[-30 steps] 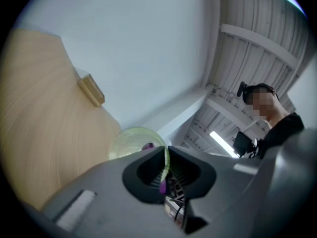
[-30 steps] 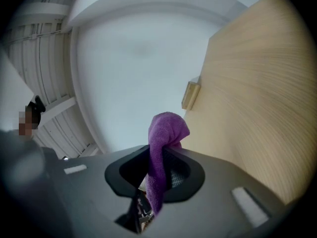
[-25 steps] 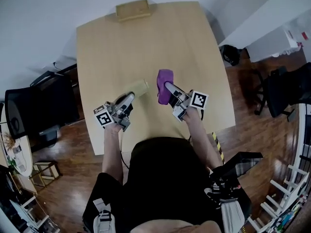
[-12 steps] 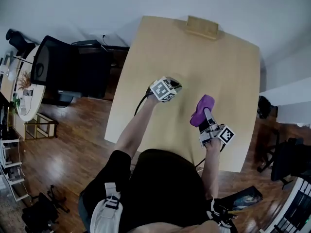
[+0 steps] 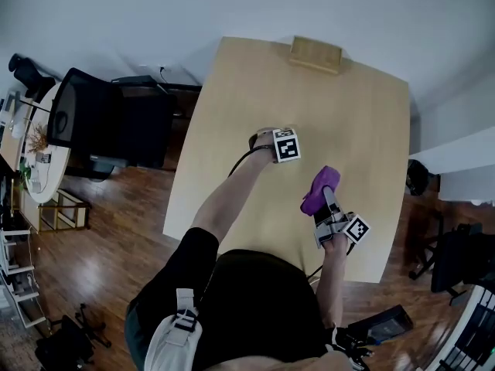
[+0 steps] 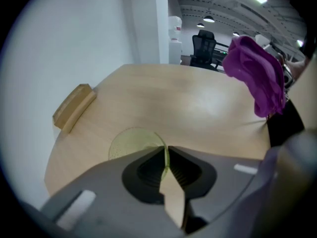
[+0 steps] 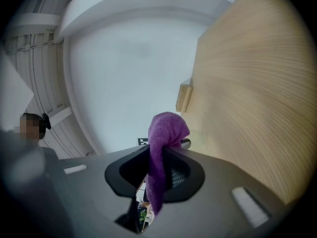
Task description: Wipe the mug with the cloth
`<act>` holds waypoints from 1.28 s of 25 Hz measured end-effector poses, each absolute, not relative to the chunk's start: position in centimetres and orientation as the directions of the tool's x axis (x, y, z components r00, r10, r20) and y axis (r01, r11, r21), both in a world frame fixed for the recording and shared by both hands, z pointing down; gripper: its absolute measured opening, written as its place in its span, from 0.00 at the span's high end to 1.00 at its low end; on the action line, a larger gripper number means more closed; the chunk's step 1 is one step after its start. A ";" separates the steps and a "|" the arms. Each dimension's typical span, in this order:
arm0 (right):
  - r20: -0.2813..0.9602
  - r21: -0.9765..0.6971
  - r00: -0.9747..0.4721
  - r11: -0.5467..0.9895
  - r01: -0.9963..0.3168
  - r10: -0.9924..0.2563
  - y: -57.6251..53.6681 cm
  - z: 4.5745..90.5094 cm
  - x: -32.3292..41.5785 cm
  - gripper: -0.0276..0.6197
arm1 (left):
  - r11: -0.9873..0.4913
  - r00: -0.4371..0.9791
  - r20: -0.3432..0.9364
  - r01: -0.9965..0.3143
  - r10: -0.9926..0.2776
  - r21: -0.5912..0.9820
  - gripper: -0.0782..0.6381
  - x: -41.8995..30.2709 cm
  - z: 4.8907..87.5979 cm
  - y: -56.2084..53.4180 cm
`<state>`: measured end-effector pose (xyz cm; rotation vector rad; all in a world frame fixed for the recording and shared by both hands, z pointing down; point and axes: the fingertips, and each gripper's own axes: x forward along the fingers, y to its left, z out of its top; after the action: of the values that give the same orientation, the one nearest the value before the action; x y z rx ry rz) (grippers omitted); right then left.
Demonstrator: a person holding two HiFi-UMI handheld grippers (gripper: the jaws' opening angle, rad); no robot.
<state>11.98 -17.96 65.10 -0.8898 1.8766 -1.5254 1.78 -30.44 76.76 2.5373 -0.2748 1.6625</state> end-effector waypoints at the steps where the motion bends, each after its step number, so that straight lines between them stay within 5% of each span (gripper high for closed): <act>1: -0.014 -0.981 -0.621 0.132 -0.144 -0.784 -18.0 65.1 12.3 0.86 | -0.979 0.396 0.913 -0.205 -0.101 -0.019 0.83 2.1 76.8 -30.5; 13: -0.057 -0.979 -0.621 0.164 -0.117 -0.782 -17.3 64.5 12.8 0.86 | -0.920 0.545 0.791 -0.387 -0.280 -0.060 0.72 1.7 72.1 -29.8; 15: -0.079 -0.979 -0.628 0.179 -0.098 -0.774 -16.9 63.8 12.7 0.86 | -0.858 0.623 0.702 -0.512 -0.344 0.034 0.72 0.7 69.1 -28.6; 18: -0.131 -0.975 -0.647 0.215 -0.051 -0.751 -15.9 62.4 12.1 0.86 | -0.689 0.792 0.408 -0.602 -0.454 0.403 0.72 -1.8 64.1 -24.8; 22: -0.179 -0.975 -0.663 0.223 0.019 -0.727 -14.5 61.3 11.8 0.86 | -0.499 0.765 -0.038 -0.380 -0.642 0.779 0.74 -7.2 60.7 -16.9; 32: -0.233 -0.960 -0.624 0.280 0.024 -0.746 -7.3 57.9 11.3 0.86 | -0.500 0.605 -0.382 -0.029 -0.698 0.866 0.75 -12.6 55.6 -3.6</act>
<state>11.34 -7.35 57.91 -0.6497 1.8563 -1.4094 -12.56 -3.65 55.57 1.9329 -0.5793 -0.9379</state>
